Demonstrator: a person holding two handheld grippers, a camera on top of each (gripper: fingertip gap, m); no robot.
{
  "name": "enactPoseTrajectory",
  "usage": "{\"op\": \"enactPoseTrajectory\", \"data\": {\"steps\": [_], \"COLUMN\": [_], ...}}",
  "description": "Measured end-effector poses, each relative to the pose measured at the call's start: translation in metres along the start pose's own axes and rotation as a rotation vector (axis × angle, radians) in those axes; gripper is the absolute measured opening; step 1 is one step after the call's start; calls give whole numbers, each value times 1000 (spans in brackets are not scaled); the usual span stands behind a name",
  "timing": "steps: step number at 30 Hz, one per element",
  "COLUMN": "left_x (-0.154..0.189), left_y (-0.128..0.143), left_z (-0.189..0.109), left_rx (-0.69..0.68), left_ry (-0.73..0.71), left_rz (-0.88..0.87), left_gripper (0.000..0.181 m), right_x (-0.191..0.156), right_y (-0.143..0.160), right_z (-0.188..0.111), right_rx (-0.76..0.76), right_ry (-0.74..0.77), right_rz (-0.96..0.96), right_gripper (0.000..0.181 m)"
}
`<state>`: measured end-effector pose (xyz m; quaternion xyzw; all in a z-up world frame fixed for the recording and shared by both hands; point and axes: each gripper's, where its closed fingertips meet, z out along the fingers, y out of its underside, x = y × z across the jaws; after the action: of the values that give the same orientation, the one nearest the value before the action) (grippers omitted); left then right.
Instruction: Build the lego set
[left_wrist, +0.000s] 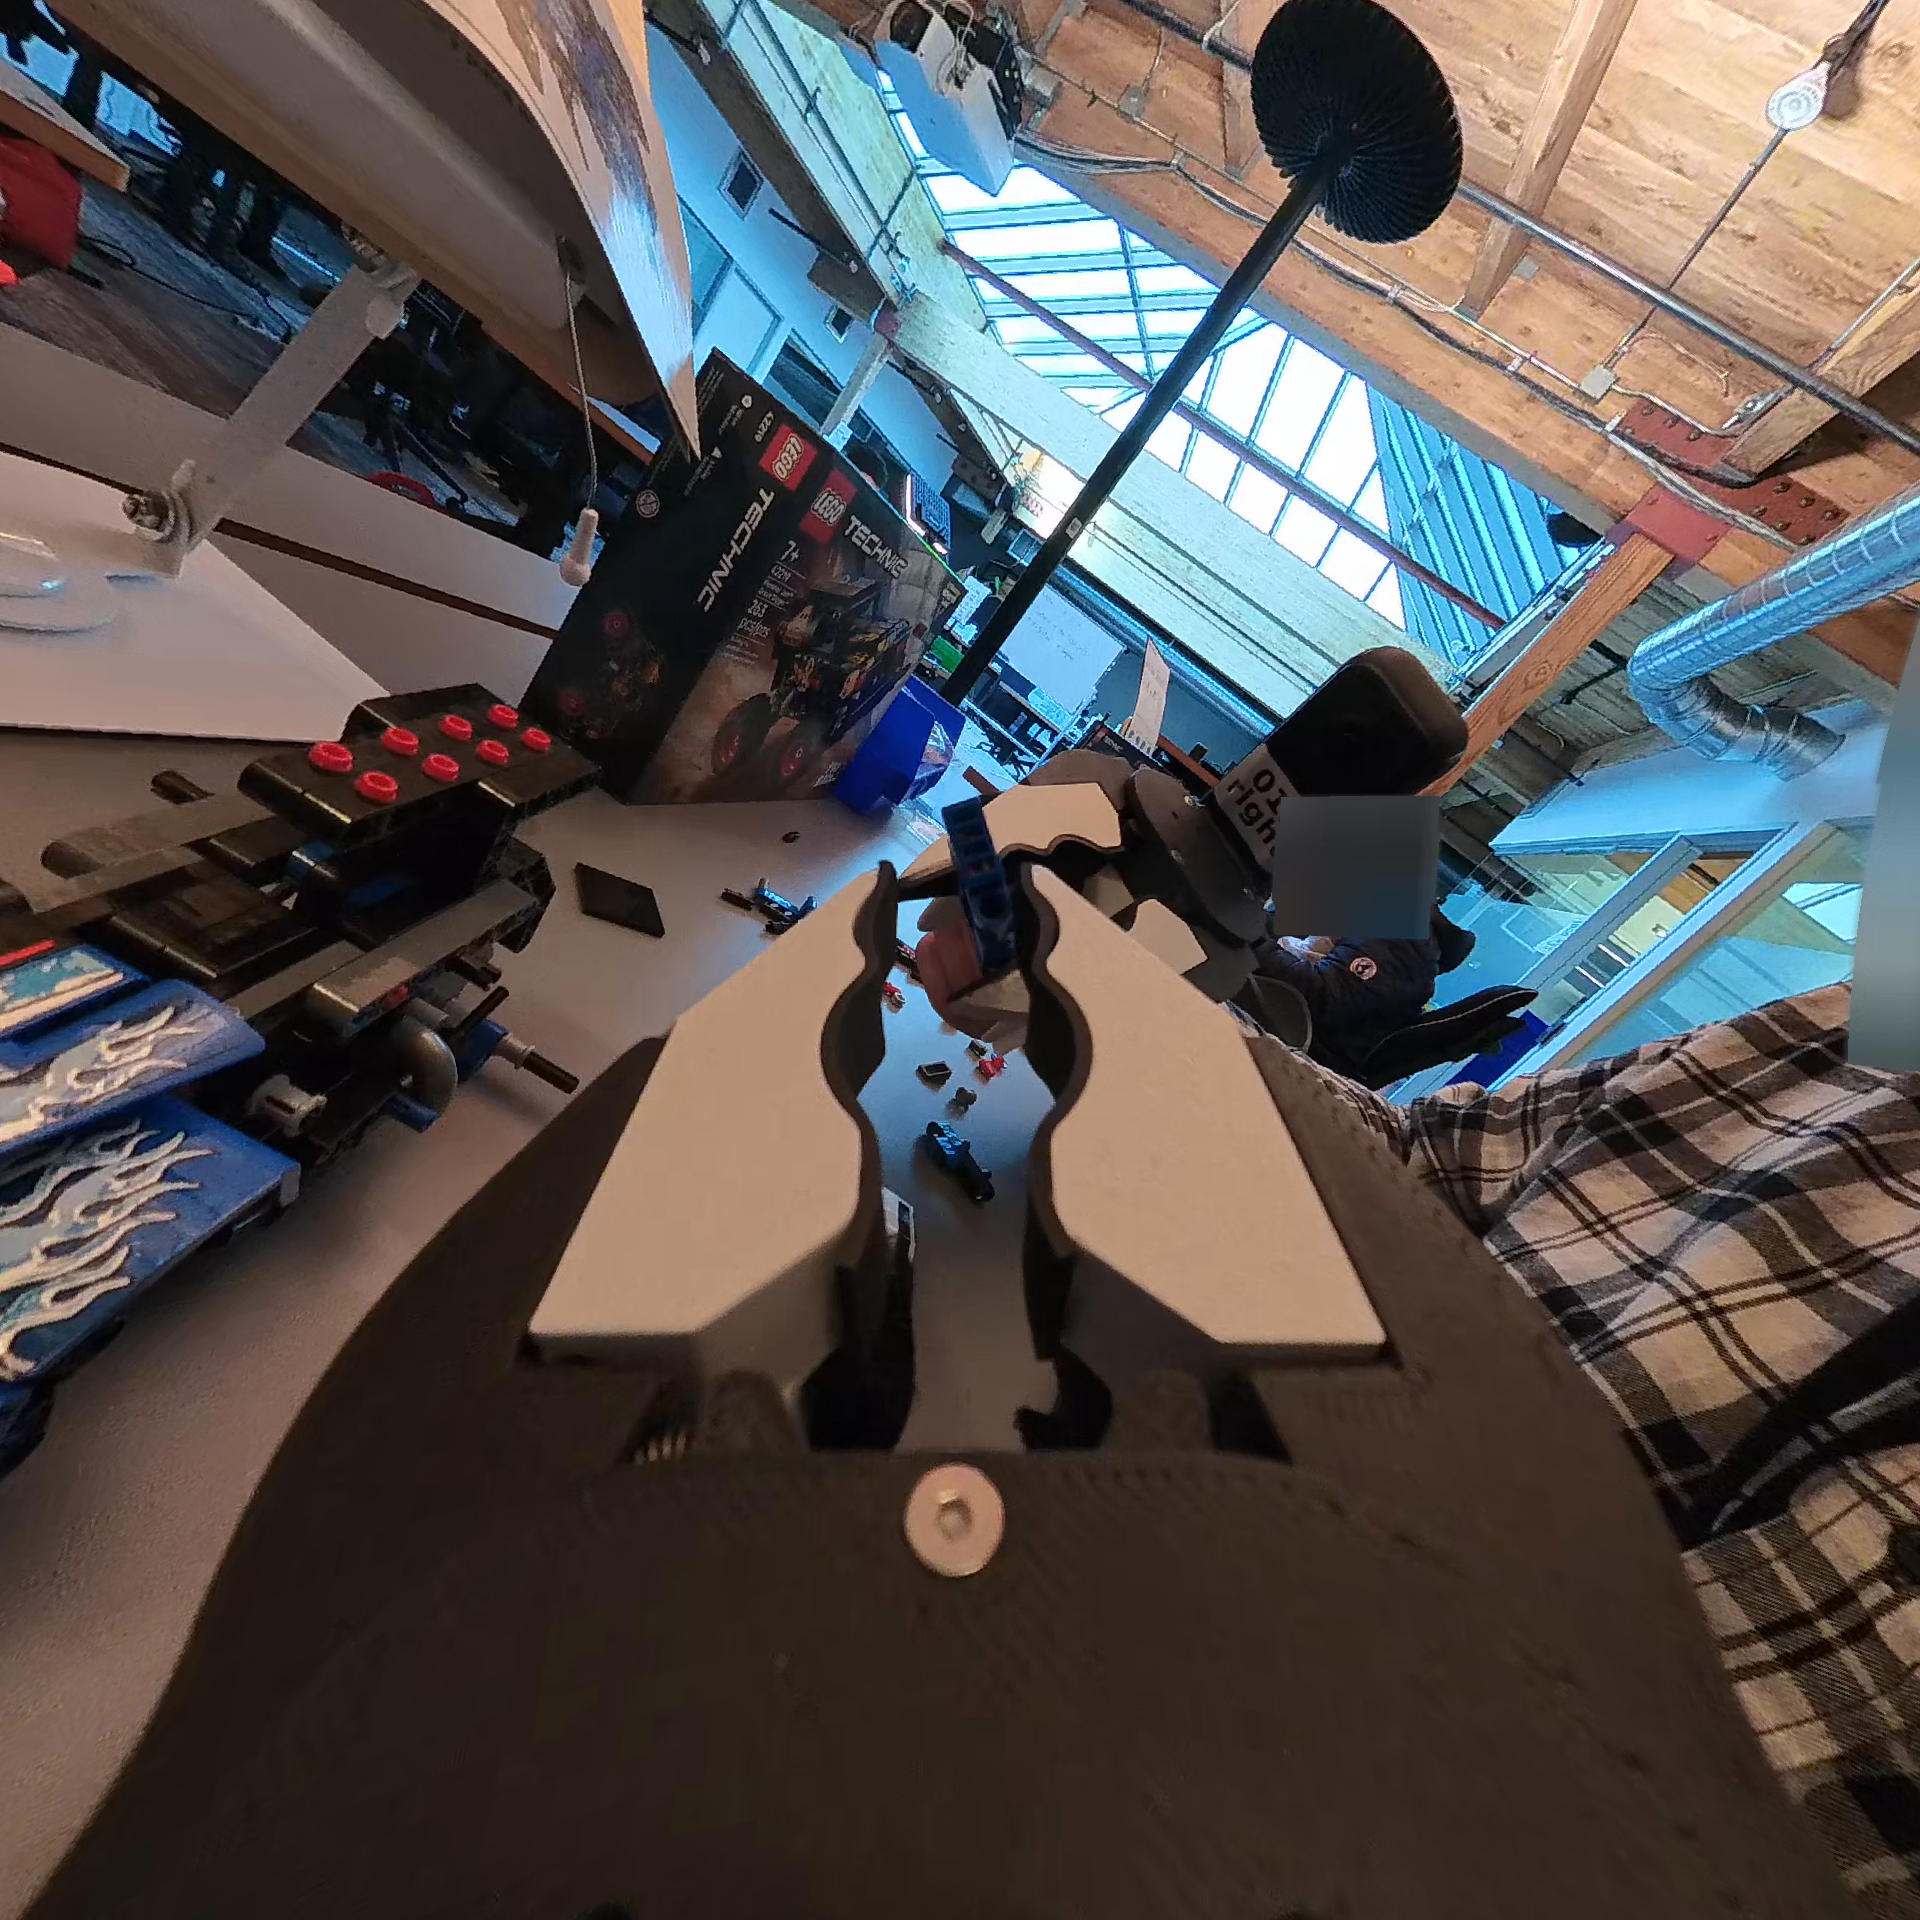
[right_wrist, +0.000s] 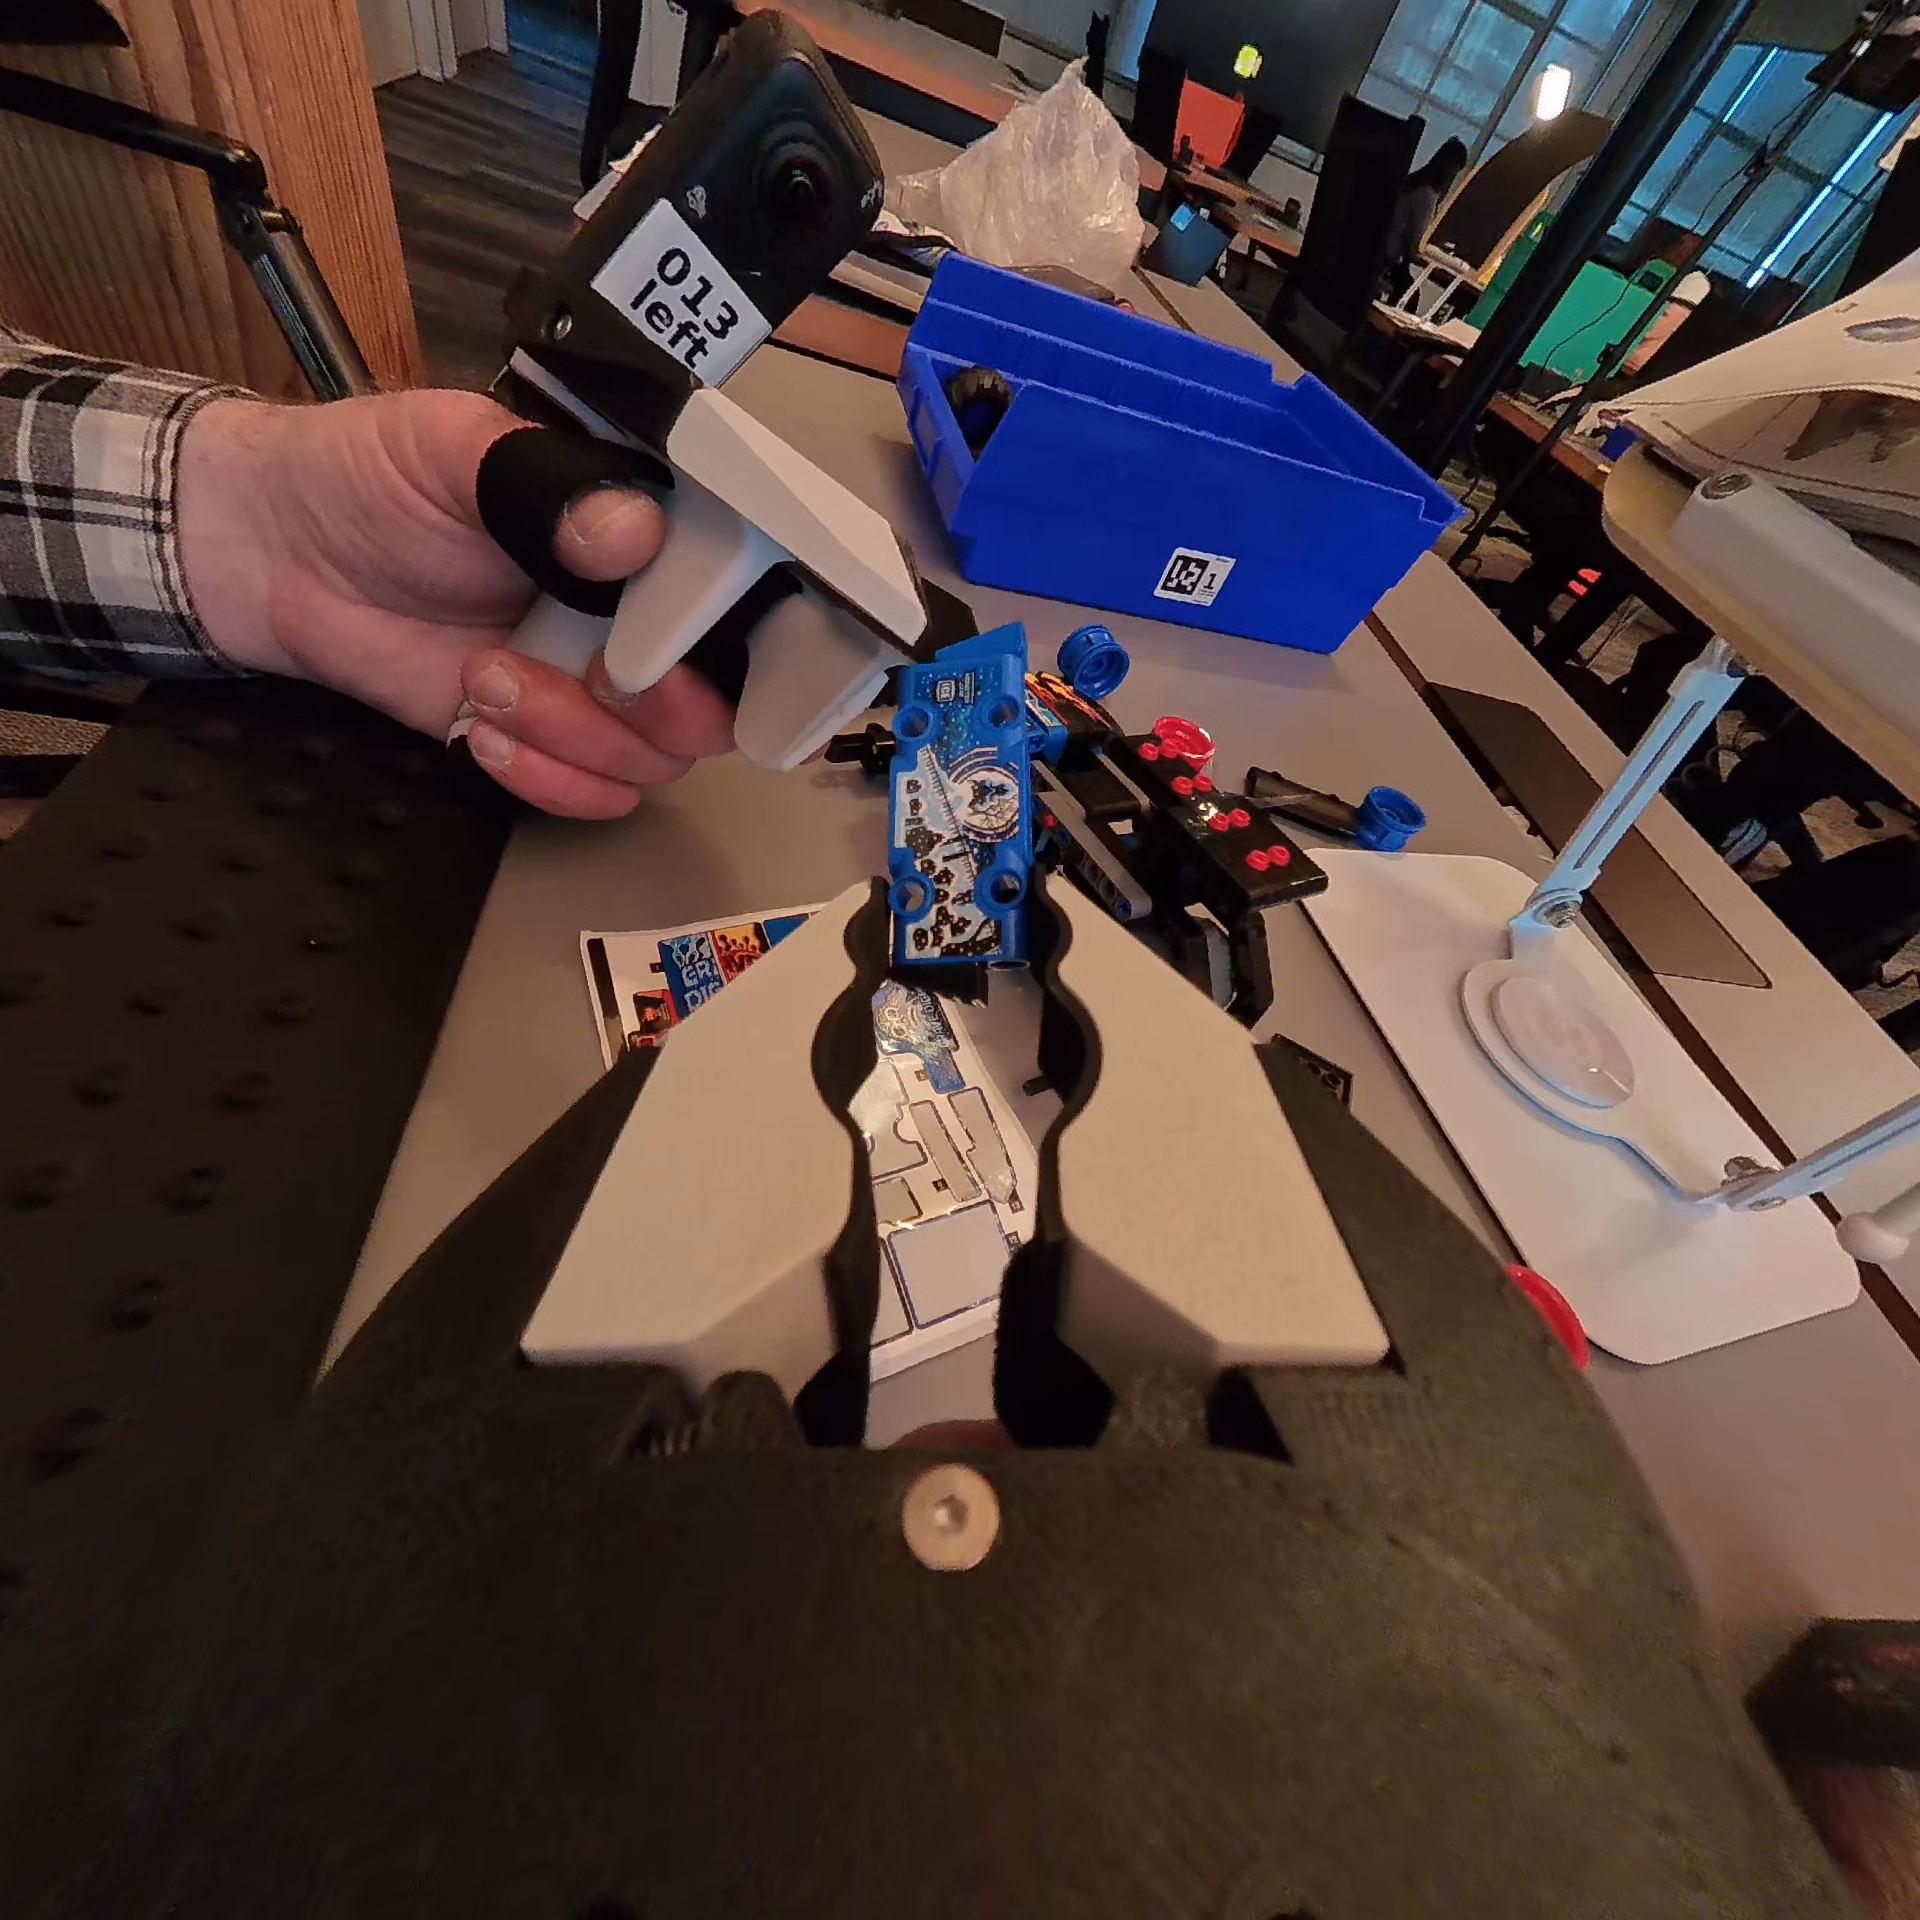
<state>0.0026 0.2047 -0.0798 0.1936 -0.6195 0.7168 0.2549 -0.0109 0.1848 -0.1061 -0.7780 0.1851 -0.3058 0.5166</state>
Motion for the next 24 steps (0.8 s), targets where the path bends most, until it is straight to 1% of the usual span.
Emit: {"op": "enactPoseTrajectory", "data": {"steps": [24], "left_x": [0], "left_y": [2], "left_z": [1], "left_rx": [-13], "left_ry": [0], "left_rz": [5], "left_gripper": [20], "right_x": [0], "right_y": [2], "right_z": [0], "right_rx": [-22], "right_ry": [16], "right_rz": [-48], "right_gripper": [25]}}
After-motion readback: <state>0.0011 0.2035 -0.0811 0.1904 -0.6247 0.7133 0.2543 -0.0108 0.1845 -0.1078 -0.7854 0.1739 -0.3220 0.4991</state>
